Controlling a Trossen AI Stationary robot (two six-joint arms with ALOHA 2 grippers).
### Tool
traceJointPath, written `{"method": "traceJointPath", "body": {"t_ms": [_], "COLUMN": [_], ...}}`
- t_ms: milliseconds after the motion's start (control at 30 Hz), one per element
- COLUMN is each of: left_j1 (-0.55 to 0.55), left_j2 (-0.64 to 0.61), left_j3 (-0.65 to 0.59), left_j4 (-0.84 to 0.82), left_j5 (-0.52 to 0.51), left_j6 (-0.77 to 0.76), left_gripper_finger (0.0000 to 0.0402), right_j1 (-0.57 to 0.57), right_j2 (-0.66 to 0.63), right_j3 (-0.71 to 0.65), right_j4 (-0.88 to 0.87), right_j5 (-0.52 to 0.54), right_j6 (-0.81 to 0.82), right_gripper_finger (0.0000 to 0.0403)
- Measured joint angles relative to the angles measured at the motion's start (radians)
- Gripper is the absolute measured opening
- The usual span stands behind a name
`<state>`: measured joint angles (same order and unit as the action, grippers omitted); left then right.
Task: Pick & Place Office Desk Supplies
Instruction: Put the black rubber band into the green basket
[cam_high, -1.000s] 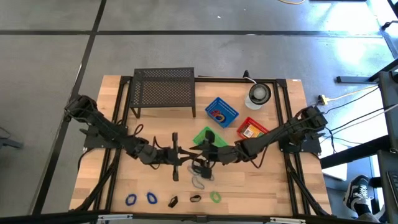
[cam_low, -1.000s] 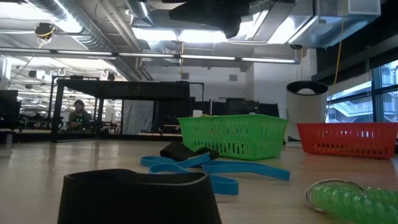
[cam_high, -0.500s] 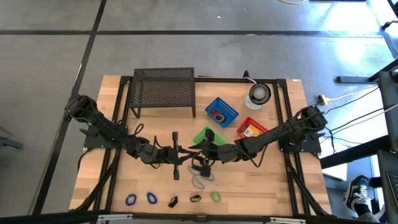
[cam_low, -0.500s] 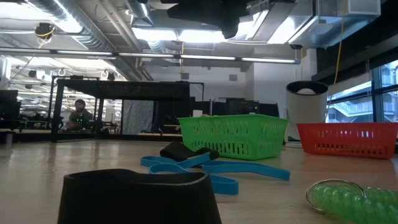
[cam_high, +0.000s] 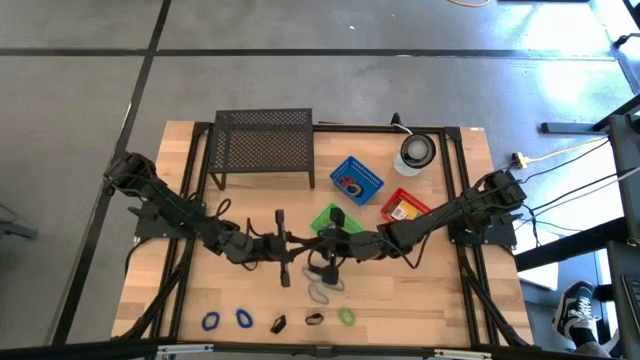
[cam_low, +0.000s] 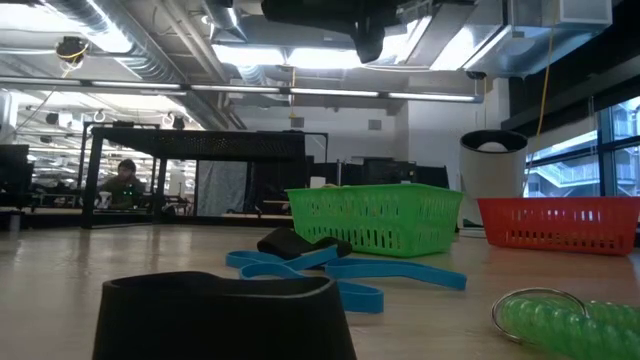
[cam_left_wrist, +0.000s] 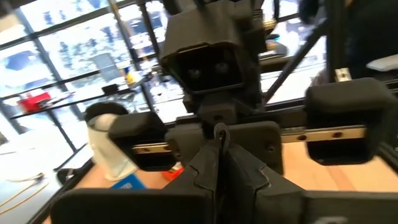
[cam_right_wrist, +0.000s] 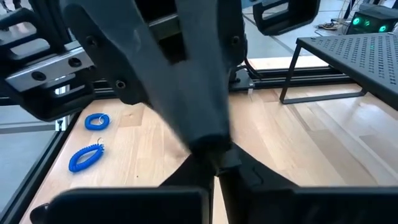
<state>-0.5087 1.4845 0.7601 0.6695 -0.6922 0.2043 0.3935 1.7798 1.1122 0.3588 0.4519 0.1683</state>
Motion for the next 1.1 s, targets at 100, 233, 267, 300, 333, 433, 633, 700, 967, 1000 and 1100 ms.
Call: {"method": "traceJointPath", "body": {"t_ms": [100, 233, 267, 300, 333, 433, 633, 700, 967, 1000, 1100], "left_j1": [0.000, 0.000, 0.000, 0.000, 0.000, 0.000, 0.000, -0.002, -0.009, -0.009, -0.009], "left_j2": [0.000, 0.000, 0.000, 0.000, 0.000, 0.000, 0.000, 0.000, 0.000, 0.000, 0.000], "left_j3": [0.000, 0.000, 0.000, 0.000, 0.000, 0.000, 0.001, 0.001, 0.001, 0.001, 0.001], "left_j4": [0.000, -0.012, -0.014, -0.015, -0.018, -0.035, -0.084, -0.091, -0.117, -0.126, -0.155], "left_j5": [-0.046, -0.081, -0.096, -0.112, -0.126, -0.141, -0.133, -0.125, -0.141, -0.150, -0.166], "left_j6": [0.000, 0.000, -0.004, -0.014, -0.025, -0.060, -0.135, -0.139, -0.155, -0.164, -0.189], "left_gripper_finger": [0.0020, 0.0027, 0.0029, 0.0032, 0.0036, 0.0053, 0.0115, 0.0135, 0.0168, 0.0168, 0.0165], "right_j1": [0.000, 0.000, 0.000, 0.000, 0.000, 0.000, -0.012, -0.022, -0.052, -0.057, -0.070], "right_j2": [0.000, 0.000, 0.000, 0.000, 0.000, -0.005, -0.058, -0.082, -0.151, -0.154, -0.153], "right_j3": [0.000, 0.000, 0.000, 0.000, 0.000, 0.000, 0.000, 0.000, 0.000, 0.001, 0.000], "right_j4": [0.000, 0.000, -0.001, -0.003, -0.006, -0.021, -0.155, -0.214, -0.475, -0.513, -0.636], "right_j5": [0.000, 0.000, 0.000, 0.001, 0.001, 0.004, 0.027, 0.034, 0.030, 0.030, 0.030], "right_j6": [0.000, -0.001, -0.001, -0.001, -0.001, -0.001, 0.054, 0.085, 0.202, 0.221, 0.317], "right_gripper_finger": [0.0006, 0.0006, 0.0006, 0.0005, 0.0005, 0.0004, 0.0004, 0.0004, 0.0005, 0.0006, 0.0006]}}
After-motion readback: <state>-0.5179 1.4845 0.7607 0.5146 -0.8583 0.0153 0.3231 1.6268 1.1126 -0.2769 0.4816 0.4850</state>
